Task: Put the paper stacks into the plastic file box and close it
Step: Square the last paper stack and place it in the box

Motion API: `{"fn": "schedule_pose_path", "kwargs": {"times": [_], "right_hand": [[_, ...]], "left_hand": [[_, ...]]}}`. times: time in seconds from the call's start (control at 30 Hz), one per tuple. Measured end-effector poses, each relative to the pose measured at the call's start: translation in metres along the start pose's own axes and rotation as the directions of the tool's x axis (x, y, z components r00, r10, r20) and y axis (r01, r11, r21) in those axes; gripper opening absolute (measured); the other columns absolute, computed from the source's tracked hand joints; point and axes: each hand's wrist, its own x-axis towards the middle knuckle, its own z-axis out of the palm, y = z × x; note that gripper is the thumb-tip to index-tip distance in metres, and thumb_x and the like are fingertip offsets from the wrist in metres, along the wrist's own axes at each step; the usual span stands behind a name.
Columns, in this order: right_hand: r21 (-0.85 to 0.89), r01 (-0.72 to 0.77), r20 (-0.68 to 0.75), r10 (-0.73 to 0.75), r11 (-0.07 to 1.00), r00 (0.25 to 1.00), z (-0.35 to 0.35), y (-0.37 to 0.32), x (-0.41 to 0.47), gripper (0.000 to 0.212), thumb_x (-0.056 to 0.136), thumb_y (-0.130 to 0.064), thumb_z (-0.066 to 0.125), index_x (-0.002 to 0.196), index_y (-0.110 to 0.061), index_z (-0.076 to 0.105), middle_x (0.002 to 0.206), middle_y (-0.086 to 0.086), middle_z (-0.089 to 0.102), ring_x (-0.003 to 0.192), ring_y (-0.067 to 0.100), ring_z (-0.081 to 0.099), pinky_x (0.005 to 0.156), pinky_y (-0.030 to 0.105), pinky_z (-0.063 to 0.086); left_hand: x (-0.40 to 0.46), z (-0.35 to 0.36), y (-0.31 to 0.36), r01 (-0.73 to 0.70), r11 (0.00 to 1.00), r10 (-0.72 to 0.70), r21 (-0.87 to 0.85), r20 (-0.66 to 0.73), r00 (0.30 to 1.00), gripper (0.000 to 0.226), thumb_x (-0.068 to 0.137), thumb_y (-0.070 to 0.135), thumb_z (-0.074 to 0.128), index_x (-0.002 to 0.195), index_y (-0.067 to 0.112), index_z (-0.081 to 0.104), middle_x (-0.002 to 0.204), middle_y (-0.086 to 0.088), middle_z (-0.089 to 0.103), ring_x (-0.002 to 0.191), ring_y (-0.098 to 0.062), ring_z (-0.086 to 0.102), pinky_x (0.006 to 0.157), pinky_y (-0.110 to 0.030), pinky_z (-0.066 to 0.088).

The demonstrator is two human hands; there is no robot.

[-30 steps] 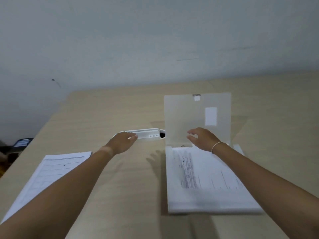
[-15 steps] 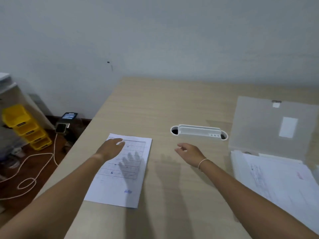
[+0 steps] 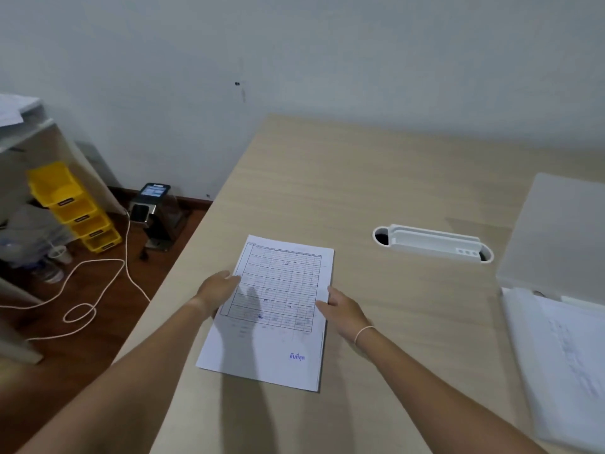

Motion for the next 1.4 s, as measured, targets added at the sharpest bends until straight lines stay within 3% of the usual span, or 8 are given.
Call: {"fn": "schedule_pose_path", "kwargs": {"times": [0.1, 0.23, 0.43, 0.57, 0.83, 0.97, 1.17, 1.4], "right_hand": [[0.020, -0.014, -0.032, 0.015, 1.000, 0.999, 0.004, 0.001, 0.001, 0.047, 0.088, -0.030, 0.049, 0.133, -0.016, 0.048, 0.102, 0.005, 0.065, 0.094, 0.022, 0.060, 0.081, 0.029, 0.044], [0.068, -0.031, -0.059, 0.035, 0.997, 0.998, 0.005, 0.006, 0.000, 0.030, 0.085, -0.024, 0.048, 0.108, -0.006, 0.058, 0.112, 0.021, 0.063, 0.105, 0.037, 0.058, 0.086, 0.037, 0.049], [0.240, -0.042, -0.055, 0.057, 0.970, 0.997, 0.002, 0.010, 0.000, 0.030, 0.084, -0.014, 0.045, 0.092, -0.037, 0.064, 0.089, -0.019, 0.072, 0.067, -0.002, 0.064, 0.060, 0.017, 0.047], [0.292, -0.059, -0.044, 0.075, 0.955, 0.996, 0.004, 0.008, -0.002, 0.032, 0.082, -0.012, 0.045, 0.089, -0.037, 0.064, 0.092, -0.019, 0.072, 0.078, 0.007, 0.065, 0.067, 0.021, 0.047], [0.293, -0.040, -0.041, 0.055, 0.955, 0.998, 0.005, 0.008, -0.004, 0.041, 0.080, -0.010, 0.043, 0.109, -0.029, 0.065, 0.106, -0.014, 0.071, 0.089, 0.010, 0.065, 0.067, 0.020, 0.043], [0.342, -0.055, -0.034, 0.070, 0.938, 0.997, 0.005, 0.009, -0.001, 0.041, 0.079, -0.007, 0.043, 0.091, -0.040, 0.064, 0.102, -0.018, 0.070, 0.091, 0.010, 0.066, 0.074, 0.024, 0.050], [0.385, -0.071, -0.041, 0.094, 0.920, 0.995, 0.001, 0.008, 0.002, 0.041, 0.079, 0.001, 0.042, 0.082, -0.034, 0.064, 0.089, -0.014, 0.070, 0.072, 0.007, 0.064, 0.059, 0.016, 0.050], [0.549, -0.075, -0.079, 0.141, 0.833, 0.987, -0.016, 0.001, 0.008, 0.039, 0.083, 0.003, 0.049, 0.118, -0.014, 0.055, 0.108, 0.007, 0.065, 0.096, 0.024, 0.063, 0.082, 0.035, 0.053]], "left_hand": [[0.002, 0.005, 0.003, 0.006, 0.999, -0.003, -0.047, 0.075, 0.997, 0.027, 0.091, 0.024, 0.046, 0.099, 0.007, 0.066, 0.099, -0.012, 0.066, 0.085, -0.026, 0.061, 0.065, -0.029, 0.044], [0.006, 0.008, 0.002, 0.044, 0.992, -0.033, -0.118, 0.092, 0.995, 0.031, 0.087, 0.012, 0.047, 0.109, -0.002, 0.064, 0.114, -0.020, 0.067, 0.105, -0.036, 0.062, 0.084, -0.037, 0.049], [0.005, 0.021, 0.018, 0.038, 0.994, -0.039, -0.100, -0.008, 0.999, 0.046, 0.085, 0.007, 0.039, 0.130, 0.008, 0.044, 0.131, -0.017, 0.048, 0.109, -0.033, 0.053, 0.085, -0.038, 0.047], [0.003, 0.028, 0.021, 0.088, 0.995, -0.086, 0.057, -0.036, 0.996, 0.052, 0.082, 0.015, 0.042, 0.134, 0.010, 0.037, 0.132, -0.015, 0.048, 0.118, -0.035, 0.046, 0.098, -0.045, 0.043], [0.010, 0.023, 0.018, 0.087, 0.970, -0.078, -0.229, 0.050, 0.996, 0.048, 0.084, 0.004, 0.043, 0.131, 0.008, 0.036, 0.107, -0.009, 0.055, 0.103, -0.029, 0.054, 0.088, -0.042, 0.048], [0.011, 0.018, 0.015, 0.109, 0.894, -0.115, -0.434, 0.013, 0.993, 0.055, 0.087, -0.001, 0.041, 0.139, 0.011, 0.027, 0.102, -0.009, 0.057, 0.095, -0.028, 0.057, 0.078, -0.039, 0.049], [0.007, 0.017, 0.019, 0.012, 0.951, 0.000, -0.309, 0.039, 0.999, 0.034, 0.090, 0.000, 0.038, 0.119, -0.003, 0.056, 0.118, -0.021, 0.063, 0.108, -0.037, 0.060, 0.086, -0.041, 0.050], [-0.002, 0.016, 0.042, -0.163, 0.899, 0.189, -0.407, 0.026, 0.982, 0.026, 0.088, 0.001, 0.041, 0.100, 0.019, 0.058, 0.104, -0.004, 0.068, 0.098, -0.023, 0.064, 0.074, -0.031, 0.051]]}}
